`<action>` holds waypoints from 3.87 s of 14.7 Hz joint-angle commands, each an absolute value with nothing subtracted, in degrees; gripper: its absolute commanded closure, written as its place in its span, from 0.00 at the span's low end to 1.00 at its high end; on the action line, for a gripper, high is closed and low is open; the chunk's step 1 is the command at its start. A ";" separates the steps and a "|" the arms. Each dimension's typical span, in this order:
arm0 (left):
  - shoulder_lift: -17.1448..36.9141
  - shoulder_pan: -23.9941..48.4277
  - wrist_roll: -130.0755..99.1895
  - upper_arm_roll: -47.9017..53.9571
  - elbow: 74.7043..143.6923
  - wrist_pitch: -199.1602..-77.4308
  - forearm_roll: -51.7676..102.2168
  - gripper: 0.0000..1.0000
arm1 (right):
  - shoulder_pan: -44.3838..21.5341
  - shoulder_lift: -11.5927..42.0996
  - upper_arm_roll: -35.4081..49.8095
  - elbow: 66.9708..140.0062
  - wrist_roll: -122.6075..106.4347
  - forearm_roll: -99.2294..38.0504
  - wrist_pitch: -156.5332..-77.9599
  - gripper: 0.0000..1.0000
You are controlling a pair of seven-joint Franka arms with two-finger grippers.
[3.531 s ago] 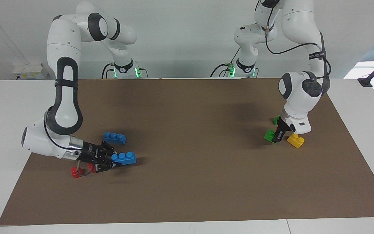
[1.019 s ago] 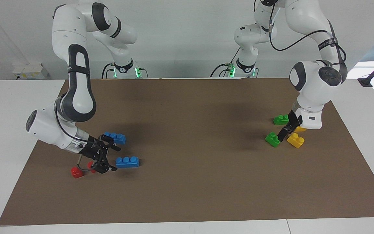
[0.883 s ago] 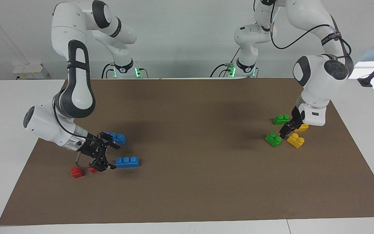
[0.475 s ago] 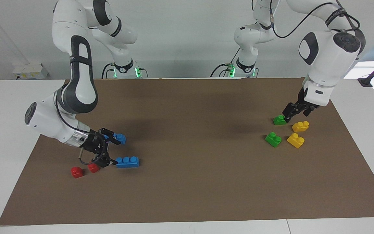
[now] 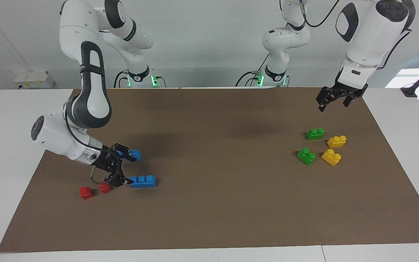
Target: Remove green block with left arm and hold with right
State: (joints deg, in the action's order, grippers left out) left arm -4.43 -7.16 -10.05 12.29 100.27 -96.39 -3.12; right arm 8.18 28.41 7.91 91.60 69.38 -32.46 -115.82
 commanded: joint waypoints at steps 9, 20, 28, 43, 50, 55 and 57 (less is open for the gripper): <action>-6.77 -1.50 -5.54 8.44 101.95 -93.86 -0.97 0.00 | 7.74 26.37 8.17 95.00 71.63 -31.29 -117.69 0.02; -6.50 -1.23 -7.12 6.94 101.16 -94.75 2.72 0.00 | 7.47 20.39 8.17 97.72 79.89 -31.29 -111.07 0.01; -6.77 -1.67 -6.15 7.12 101.16 -94.75 2.46 0.00 | 10.02 16.70 8.17 99.76 78.14 -27.26 -103.53 0.00; -6.86 -2.02 -6.06 7.12 101.34 -95.01 2.46 0.00 | 13.36 5.03 8.00 98.35 44.24 -16.10 -99.77 0.00; -6.86 -2.02 -6.06 7.12 101.16 -94.83 2.46 0.00 | 14.15 -4.04 7.91 98.35 7.89 -6.60 -92.29 0.00; -6.86 -2.02 -6.06 7.12 101.16 -94.92 2.46 0.00 | 14.68 -5.36 8.00 98.44 1.05 -6.24 -88.59 0.00; -6.86 -2.02 -6.15 7.12 101.16 -94.92 2.46 0.00 | 14.07 -5.54 8.09 97.83 1.84 -6.24 -88.59 0.00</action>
